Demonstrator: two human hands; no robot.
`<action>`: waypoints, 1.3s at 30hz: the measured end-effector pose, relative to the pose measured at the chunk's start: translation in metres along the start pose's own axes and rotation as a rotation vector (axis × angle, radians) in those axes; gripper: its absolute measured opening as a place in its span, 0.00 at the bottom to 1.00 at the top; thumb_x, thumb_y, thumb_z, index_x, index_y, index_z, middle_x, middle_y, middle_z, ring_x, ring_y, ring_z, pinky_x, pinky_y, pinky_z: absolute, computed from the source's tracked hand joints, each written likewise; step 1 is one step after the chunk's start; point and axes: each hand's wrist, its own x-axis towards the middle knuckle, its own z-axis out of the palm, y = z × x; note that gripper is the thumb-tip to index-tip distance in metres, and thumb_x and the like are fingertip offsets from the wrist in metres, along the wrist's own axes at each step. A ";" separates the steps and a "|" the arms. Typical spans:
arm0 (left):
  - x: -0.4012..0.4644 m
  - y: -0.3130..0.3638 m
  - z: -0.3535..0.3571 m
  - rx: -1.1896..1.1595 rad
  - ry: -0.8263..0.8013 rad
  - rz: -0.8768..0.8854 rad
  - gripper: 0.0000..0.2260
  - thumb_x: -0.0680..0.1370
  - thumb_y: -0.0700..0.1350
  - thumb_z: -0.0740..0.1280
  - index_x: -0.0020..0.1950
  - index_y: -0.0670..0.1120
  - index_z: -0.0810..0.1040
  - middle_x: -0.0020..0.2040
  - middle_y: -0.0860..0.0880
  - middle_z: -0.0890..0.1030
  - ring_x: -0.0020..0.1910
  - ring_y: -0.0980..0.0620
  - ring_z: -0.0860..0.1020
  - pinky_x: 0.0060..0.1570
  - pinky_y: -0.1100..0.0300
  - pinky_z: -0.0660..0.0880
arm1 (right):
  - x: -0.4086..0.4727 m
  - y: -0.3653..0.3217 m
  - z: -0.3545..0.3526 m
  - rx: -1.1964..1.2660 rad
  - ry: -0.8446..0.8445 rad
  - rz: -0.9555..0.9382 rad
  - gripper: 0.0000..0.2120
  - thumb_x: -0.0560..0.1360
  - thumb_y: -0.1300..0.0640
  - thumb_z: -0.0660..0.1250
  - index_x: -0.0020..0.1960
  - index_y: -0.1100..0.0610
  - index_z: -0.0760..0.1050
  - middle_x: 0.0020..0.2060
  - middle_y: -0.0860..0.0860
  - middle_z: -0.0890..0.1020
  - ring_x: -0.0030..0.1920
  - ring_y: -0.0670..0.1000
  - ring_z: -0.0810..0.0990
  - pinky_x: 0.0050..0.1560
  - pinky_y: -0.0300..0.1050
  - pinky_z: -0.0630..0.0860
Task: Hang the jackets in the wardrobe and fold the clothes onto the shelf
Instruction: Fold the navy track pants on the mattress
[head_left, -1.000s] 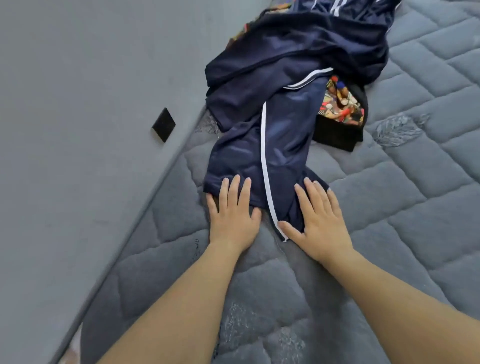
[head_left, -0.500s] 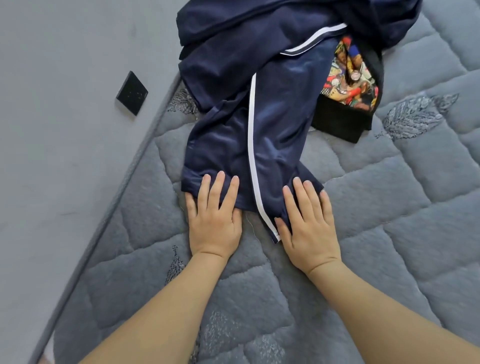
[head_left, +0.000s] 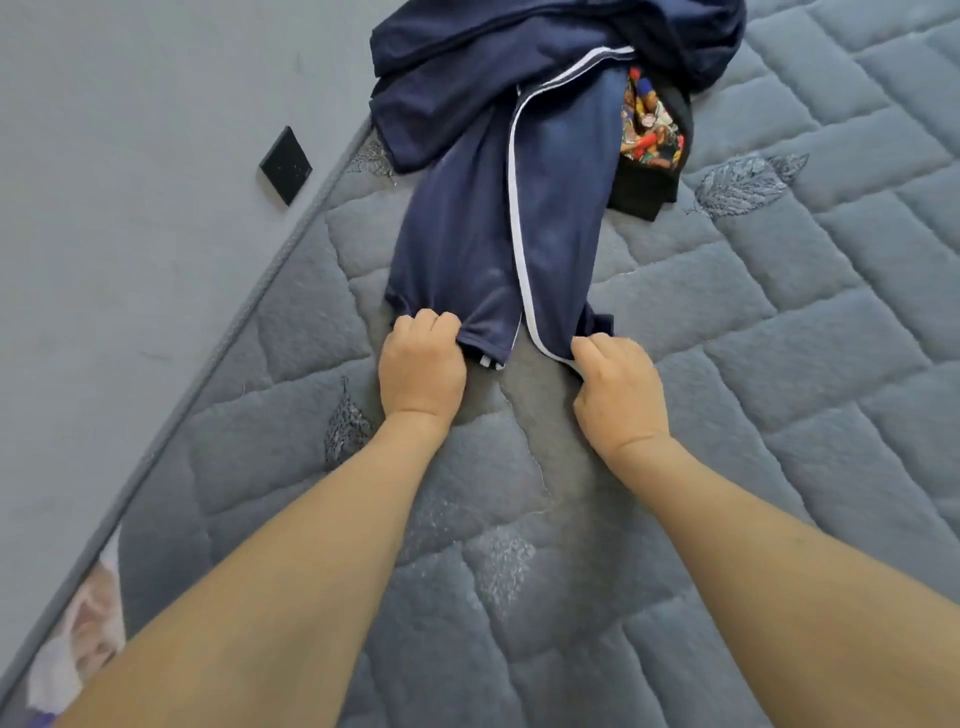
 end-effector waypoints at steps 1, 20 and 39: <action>-0.021 0.004 -0.006 0.000 -0.041 0.005 0.07 0.73 0.32 0.64 0.46 0.37 0.81 0.42 0.37 0.79 0.43 0.35 0.76 0.43 0.43 0.71 | -0.019 0.001 -0.012 -0.058 -0.057 0.038 0.12 0.56 0.76 0.62 0.34 0.62 0.70 0.28 0.60 0.72 0.28 0.62 0.71 0.32 0.49 0.59; -0.209 0.113 -0.074 -0.068 -0.744 -0.140 0.30 0.79 0.50 0.62 0.79 0.49 0.53 0.73 0.41 0.62 0.69 0.37 0.65 0.65 0.44 0.68 | -0.238 0.065 -0.166 -0.143 -0.732 0.922 0.25 0.75 0.47 0.62 0.68 0.57 0.63 0.64 0.58 0.71 0.63 0.62 0.71 0.56 0.56 0.71; -0.219 0.148 -0.069 0.009 -0.984 -0.001 0.09 0.78 0.44 0.60 0.54 0.43 0.75 0.55 0.45 0.79 0.53 0.43 0.77 0.51 0.54 0.73 | -0.269 0.061 -0.191 0.174 -1.011 1.063 0.24 0.77 0.47 0.64 0.67 0.61 0.70 0.63 0.59 0.76 0.58 0.60 0.77 0.49 0.46 0.71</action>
